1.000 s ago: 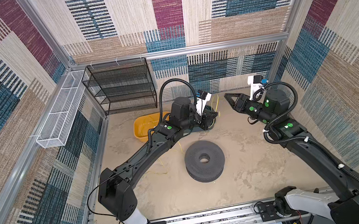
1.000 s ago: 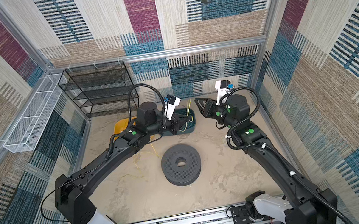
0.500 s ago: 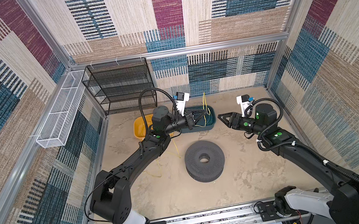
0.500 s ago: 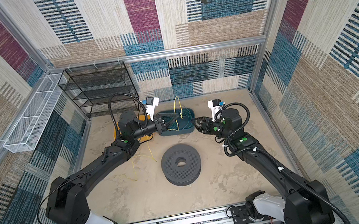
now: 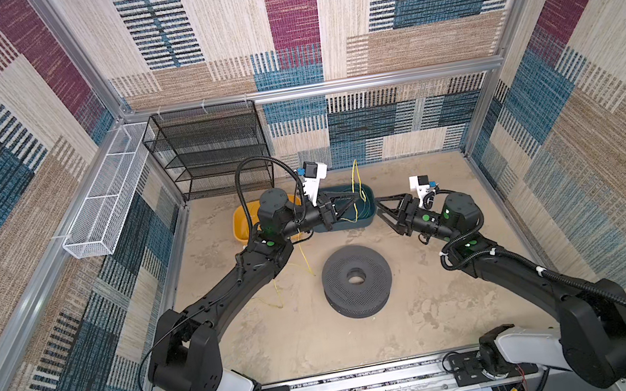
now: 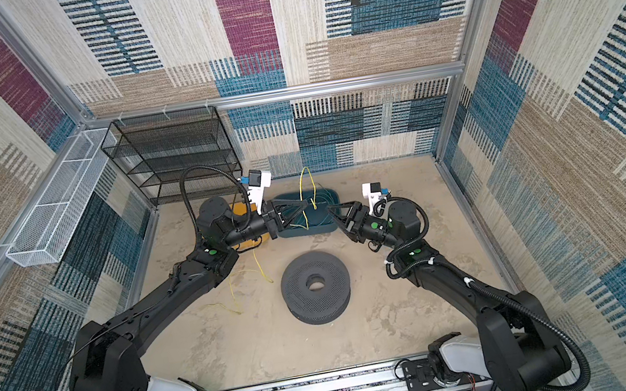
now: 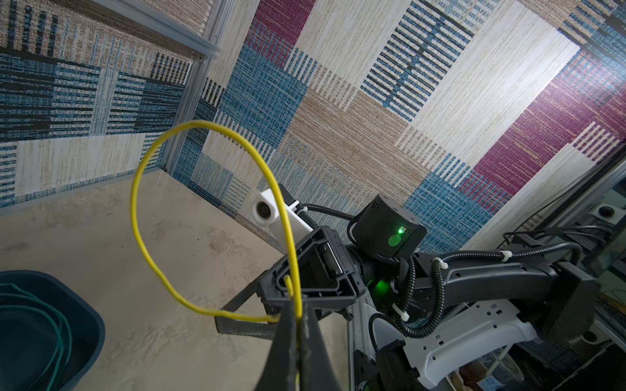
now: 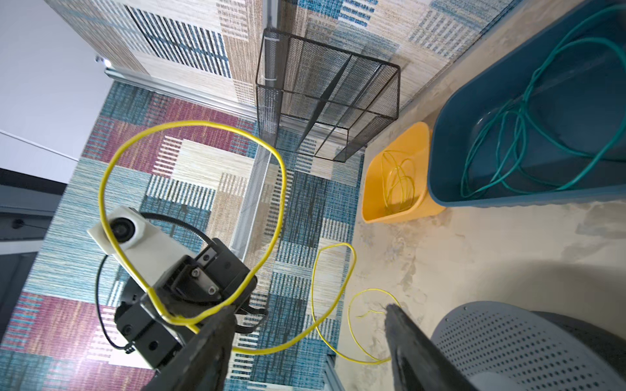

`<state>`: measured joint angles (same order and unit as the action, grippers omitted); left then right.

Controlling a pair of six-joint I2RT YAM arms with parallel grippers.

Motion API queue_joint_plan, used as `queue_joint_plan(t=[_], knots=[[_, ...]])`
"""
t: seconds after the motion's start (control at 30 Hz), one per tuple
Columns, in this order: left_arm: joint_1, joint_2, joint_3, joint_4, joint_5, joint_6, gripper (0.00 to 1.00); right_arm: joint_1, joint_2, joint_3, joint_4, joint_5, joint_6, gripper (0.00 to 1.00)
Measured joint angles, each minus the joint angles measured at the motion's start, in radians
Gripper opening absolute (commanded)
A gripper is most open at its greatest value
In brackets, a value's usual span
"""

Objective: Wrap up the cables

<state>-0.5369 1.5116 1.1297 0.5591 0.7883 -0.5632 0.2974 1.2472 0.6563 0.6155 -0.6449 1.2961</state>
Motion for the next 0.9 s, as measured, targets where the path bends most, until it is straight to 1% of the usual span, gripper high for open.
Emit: queue_joint_plan(t=[0.1, 0.27, 0.47, 0.53, 0.6, 0.7, 0.77, 0.83, 0.9], knots=[[0.000, -0.006, 0.000, -0.003, -0.003, 0.014, 0.00, 0.014, 0.012, 0.000, 0.068, -0.001, 0.079, 0.72], [0.000, -0.013, 0.000, -0.004, -0.023, 0.027, 0.00, 0.042, 0.028, 0.042, 0.128, 0.000, 0.151, 0.71], [0.000, -0.014, 0.000, -0.004, -0.027, 0.036, 0.00, 0.074, 0.113, 0.065, 0.209, -0.002, 0.273, 0.69], [0.000, -0.014, 0.000, -0.004, -0.027, 0.036, 0.00, 0.084, 0.137, 0.070, 0.241, -0.002, 0.310, 0.66], [-0.001, -0.014, 0.000, -0.004, -0.027, 0.036, 0.00, 0.090, 0.154, 0.074, 0.275, -0.002, 0.341, 0.60], [-0.002, -0.014, -0.003, -0.004, -0.027, 0.037, 0.00, 0.092, 0.172, 0.084, 0.318, -0.002, 0.377, 0.44], [-0.002, -0.014, -0.005, -0.004, -0.027, 0.037, 0.00, 0.095, 0.180, 0.088, 0.340, -0.002, 0.395, 0.30], [-0.002, -0.014, -0.008, -0.004, -0.027, 0.040, 0.00, 0.097, 0.181, 0.088, 0.350, -0.002, 0.408, 0.20], [-0.002, -0.014, -0.008, -0.004, -0.028, 0.041, 0.00, 0.098, 0.181, 0.084, 0.360, -0.002, 0.416, 0.11]])
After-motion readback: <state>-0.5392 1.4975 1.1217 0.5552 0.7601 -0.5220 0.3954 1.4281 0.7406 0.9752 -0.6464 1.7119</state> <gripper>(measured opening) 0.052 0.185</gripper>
